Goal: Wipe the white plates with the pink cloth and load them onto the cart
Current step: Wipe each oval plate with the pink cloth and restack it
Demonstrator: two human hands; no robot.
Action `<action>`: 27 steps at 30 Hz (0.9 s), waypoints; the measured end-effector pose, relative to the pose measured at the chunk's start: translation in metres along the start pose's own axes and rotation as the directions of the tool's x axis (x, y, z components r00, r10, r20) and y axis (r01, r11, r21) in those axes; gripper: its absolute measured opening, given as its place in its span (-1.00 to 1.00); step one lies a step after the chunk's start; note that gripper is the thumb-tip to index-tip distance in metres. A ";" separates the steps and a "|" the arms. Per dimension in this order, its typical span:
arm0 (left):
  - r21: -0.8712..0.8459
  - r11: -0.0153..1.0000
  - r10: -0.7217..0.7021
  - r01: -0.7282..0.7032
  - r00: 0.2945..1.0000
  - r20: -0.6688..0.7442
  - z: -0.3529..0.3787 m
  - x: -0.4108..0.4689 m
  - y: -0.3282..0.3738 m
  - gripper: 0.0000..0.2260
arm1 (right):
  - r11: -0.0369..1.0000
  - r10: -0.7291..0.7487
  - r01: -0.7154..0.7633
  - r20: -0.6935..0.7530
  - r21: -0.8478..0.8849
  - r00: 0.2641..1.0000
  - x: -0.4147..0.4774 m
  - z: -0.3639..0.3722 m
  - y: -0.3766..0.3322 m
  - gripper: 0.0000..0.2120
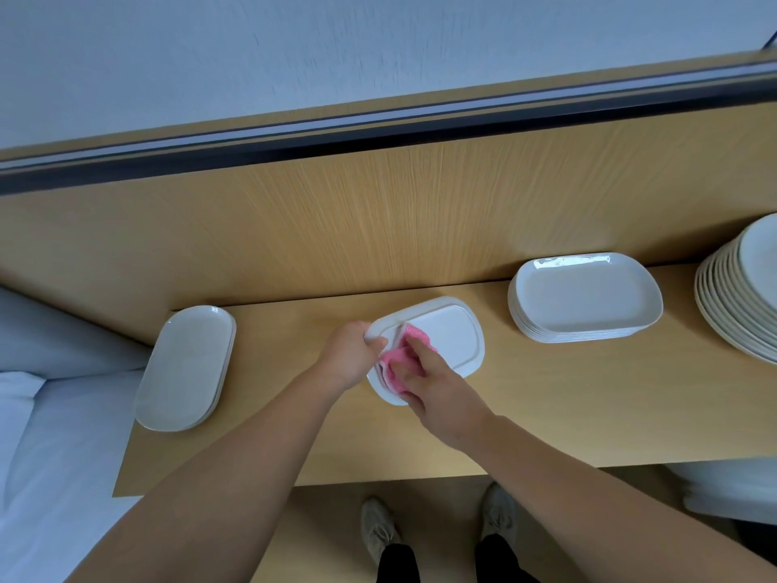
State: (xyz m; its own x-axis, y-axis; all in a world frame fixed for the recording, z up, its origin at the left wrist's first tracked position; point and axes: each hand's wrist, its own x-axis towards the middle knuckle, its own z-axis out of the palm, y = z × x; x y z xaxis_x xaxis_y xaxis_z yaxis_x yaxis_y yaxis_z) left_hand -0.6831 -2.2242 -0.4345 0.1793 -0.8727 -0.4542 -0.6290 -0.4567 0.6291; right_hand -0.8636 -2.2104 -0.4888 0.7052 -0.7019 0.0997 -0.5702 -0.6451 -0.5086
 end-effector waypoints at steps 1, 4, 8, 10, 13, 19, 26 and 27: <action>0.008 1.000 -0.002 0.002 1.000 0.003 0.001 0.000 -0.001 -0.83 | 0.999 -0.021 0.020 -0.012 -0.028 1.000 -0.003 0.004 -0.001 -0.62; 0.040 0.999 -0.011 0.011 1.000 -0.005 0.002 0.001 -0.003 -0.75 | 0.989 -0.112 0.111 -0.012 -0.100 0.994 -0.009 0.013 0.000 -0.61; 0.050 0.998 -0.030 0.031 0.999 -0.012 0.002 0.003 -0.001 -0.69 | 0.960 -0.200 0.194 -0.012 -0.204 0.980 -0.011 0.014 0.007 -0.65; 0.046 0.998 -0.047 0.047 0.999 -0.001 0.003 0.004 -0.003 -0.71 | 0.957 -0.222 0.216 -0.009 -0.192 0.975 -0.013 0.013 0.014 -0.60; 0.012 0.997 -0.073 0.073 0.997 0.018 0.004 0.003 -0.006 -0.78 | 0.951 -0.234 0.234 0.024 -0.200 0.972 -0.018 0.010 0.028 -0.48; -0.040 0.994 -0.105 0.106 0.994 0.009 0.007 -0.001 -0.006 -0.82 | 0.958 -0.132 0.127 -0.003 -0.257 0.991 -0.026 -0.010 0.065 -0.47; -0.012 0.996 -0.093 0.093 0.995 -0.029 0.004 0.002 -0.004 -0.90 | 0.967 0.016 -0.009 0.025 -0.254 1.000 -0.014 -0.028 0.106 -0.59; 0.003 0.995 -0.096 0.096 0.995 -0.034 0.004 0.004 -0.005 -0.91 | 0.966 -0.013 0.013 0.001 -0.259 1.000 -0.013 -0.031 0.102 -0.57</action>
State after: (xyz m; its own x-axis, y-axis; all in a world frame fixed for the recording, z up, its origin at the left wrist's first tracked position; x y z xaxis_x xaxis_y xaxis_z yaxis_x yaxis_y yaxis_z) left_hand -0.6827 -2.2245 -0.4420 0.2650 -0.8301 -0.4906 -0.6112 -0.5381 0.5804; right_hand -0.9439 -2.2768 -0.5150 0.7134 -0.6928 0.1054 -0.6505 -0.7105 -0.2684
